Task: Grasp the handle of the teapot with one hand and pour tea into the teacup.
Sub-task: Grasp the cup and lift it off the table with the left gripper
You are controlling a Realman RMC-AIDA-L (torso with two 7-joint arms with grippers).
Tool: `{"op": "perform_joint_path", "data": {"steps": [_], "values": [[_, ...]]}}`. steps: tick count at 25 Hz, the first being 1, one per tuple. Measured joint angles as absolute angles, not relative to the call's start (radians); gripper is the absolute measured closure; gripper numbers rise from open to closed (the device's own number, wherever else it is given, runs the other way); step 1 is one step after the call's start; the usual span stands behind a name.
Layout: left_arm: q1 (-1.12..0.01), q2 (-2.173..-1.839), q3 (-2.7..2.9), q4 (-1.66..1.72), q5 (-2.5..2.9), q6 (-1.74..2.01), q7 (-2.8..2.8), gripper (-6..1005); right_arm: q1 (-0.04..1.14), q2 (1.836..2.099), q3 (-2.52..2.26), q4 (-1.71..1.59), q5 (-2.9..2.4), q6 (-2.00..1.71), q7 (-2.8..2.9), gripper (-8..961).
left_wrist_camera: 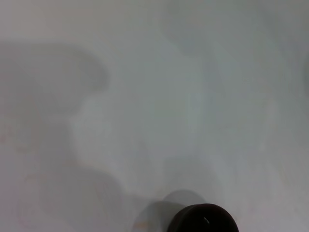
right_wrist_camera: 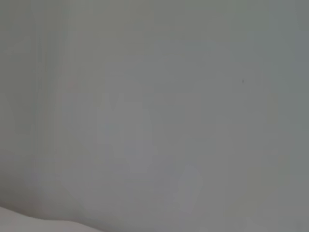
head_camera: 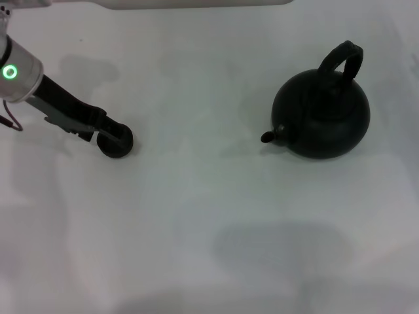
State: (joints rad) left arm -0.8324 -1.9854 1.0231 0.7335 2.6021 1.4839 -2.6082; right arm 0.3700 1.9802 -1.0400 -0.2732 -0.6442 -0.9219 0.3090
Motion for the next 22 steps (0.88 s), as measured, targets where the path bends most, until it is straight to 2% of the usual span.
{"op": "perform_joint_path", "data": {"steps": [11,22], "values": [[-0.841,-1.985,1.025,0.707,2.619,1.435,-2.596,125,0.37,1.985,-1.04,-0.275,-0.644,-0.929,0.31,69],[-0.863,-2.007,1.032,0.668,2.621,1.407,-2.577,124,0.365,1.986,-1.046,-0.287,-0.644,-0.929,0.314,70]]}}
